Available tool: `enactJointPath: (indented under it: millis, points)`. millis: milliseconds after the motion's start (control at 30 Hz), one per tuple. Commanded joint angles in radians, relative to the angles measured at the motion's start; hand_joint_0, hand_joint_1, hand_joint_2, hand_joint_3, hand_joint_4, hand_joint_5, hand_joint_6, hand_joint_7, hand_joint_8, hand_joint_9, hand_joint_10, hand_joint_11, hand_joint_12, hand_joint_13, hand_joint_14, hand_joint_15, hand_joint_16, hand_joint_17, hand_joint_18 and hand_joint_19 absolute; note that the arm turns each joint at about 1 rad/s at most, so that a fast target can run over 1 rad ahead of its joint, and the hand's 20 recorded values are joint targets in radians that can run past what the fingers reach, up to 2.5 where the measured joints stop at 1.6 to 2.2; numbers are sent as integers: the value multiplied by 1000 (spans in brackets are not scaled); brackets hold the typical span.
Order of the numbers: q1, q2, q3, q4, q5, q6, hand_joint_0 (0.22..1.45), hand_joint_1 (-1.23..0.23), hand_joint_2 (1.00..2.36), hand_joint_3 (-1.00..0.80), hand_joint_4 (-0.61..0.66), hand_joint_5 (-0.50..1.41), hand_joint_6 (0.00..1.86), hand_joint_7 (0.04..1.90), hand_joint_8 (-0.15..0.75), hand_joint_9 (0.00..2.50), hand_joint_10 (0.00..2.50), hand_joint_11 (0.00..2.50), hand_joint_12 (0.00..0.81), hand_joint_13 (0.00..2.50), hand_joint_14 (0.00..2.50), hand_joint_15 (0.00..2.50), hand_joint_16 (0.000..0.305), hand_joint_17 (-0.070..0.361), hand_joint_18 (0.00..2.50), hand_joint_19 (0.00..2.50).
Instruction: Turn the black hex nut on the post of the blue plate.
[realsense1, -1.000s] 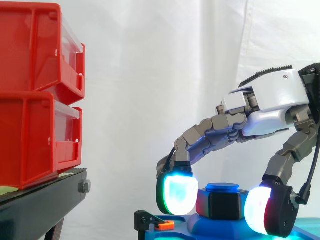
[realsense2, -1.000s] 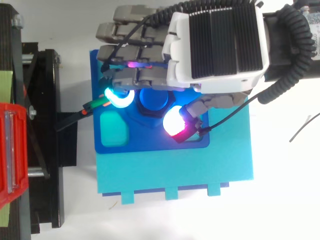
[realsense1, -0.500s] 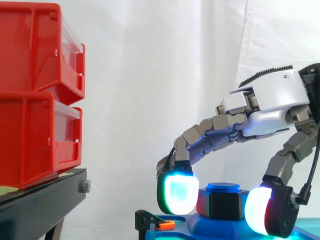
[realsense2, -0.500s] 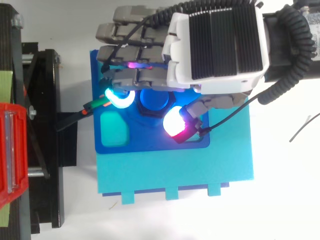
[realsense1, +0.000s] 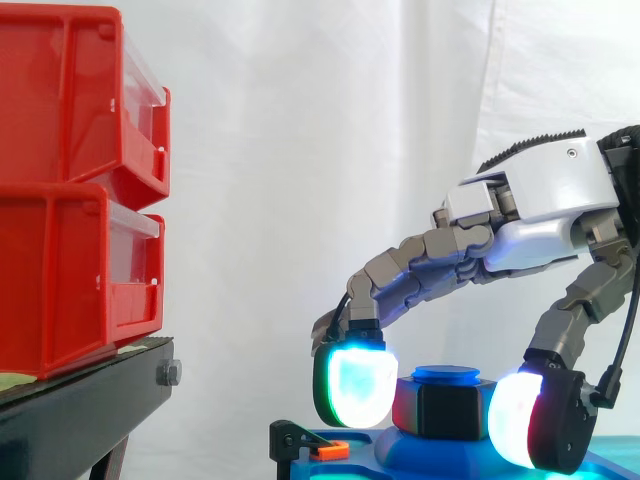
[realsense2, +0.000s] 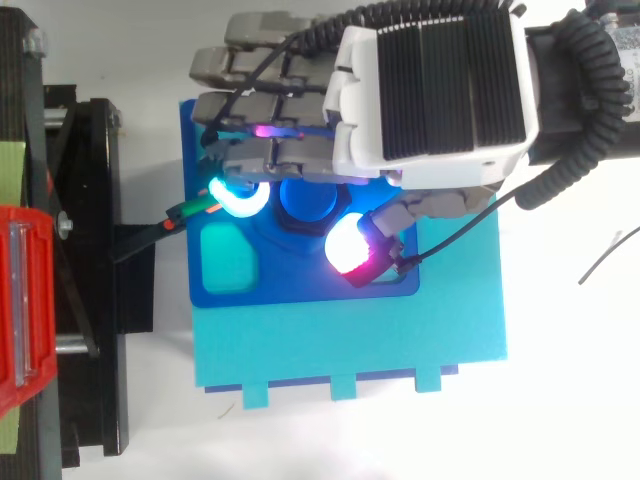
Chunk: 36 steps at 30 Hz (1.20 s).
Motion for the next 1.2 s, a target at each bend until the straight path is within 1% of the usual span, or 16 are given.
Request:
enactJointPath:
  millis: [0, 167, 267, 300, 400, 867, 1100, 1167]
  points:
    - [2, 0, 0, 8, 4, 0, 533, -844, 1003, -458, 211, -173, 501, 1105, 259, 318, 0, 23, 373, 181, 0, 0, 52, 116, 157, 41]
    - [10, -1, 0, 15, 7, 0, 537, -841, 1004, -445, 208, -173, 501, 1103, 259, 320, 0, 30, 373, 182, 0, 0, 51, 115, 157, 34]
    - [8, -25, 2, 15, 2, 3, 539, -832, 1006, -433, 206, -173, 501, 1109, 258, 320, 0, 23, 372, 180, 0, 0, 51, 115, 157, 42]
    - [5, -25, 2, 17, 2, 5, 540, -830, 1006, -429, 206, -173, 501, 1109, 258, 320, 0, 23, 372, 180, 0, 0, 51, 115, 156, 40]
    - [5, -35, 3, 29, -1, 9, 539, -808, 1006, -422, 211, -172, 501, 1115, 259, 321, 0, 24, 372, 180, 0, 0, 51, 115, 155, 43]
    - [4, -35, 8, 20, -2, 12, 533, -749, 1007, -412, 226, -165, 501, 1138, 263, 327, 0, 17, 376, 185, 0, 0, 52, 116, 158, 42]
    - [1, -34, 8, 20, -15, 12, 535, -723, 1005, -425, 216, -156, 501, 1160, 271, 342, 1, 23, 376, 191, 0, 0, 51, 116, 160, 42]
    - [1, -35, 8, 20, -18, 11, 511, -720, 1004, -447, 228, -162, 501, 1129, 276, 343, 0, 22, 383, 193, 0, 0, 53, 119, 165, 43]
